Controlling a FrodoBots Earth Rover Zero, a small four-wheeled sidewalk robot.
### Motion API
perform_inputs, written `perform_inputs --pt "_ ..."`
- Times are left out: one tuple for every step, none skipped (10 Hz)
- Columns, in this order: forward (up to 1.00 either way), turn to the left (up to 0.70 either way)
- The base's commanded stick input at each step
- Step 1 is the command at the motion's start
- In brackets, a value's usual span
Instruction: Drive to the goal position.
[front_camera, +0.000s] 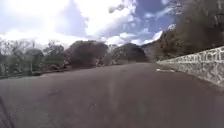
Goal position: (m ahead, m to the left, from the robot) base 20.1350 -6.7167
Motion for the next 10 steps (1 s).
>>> perform_inputs --pt "0.70 -0.27" --pt "0.70 -0.27" --pt "0.70 -0.27" --pt "0.70 -0.27" --pt "0.70 -0.27" --pt "0.70 -0.24" --pt "0.70 -0.21" --pt "0.70 -0.18" --pt "0.70 -0.15" --pt "0.70 -0.12"
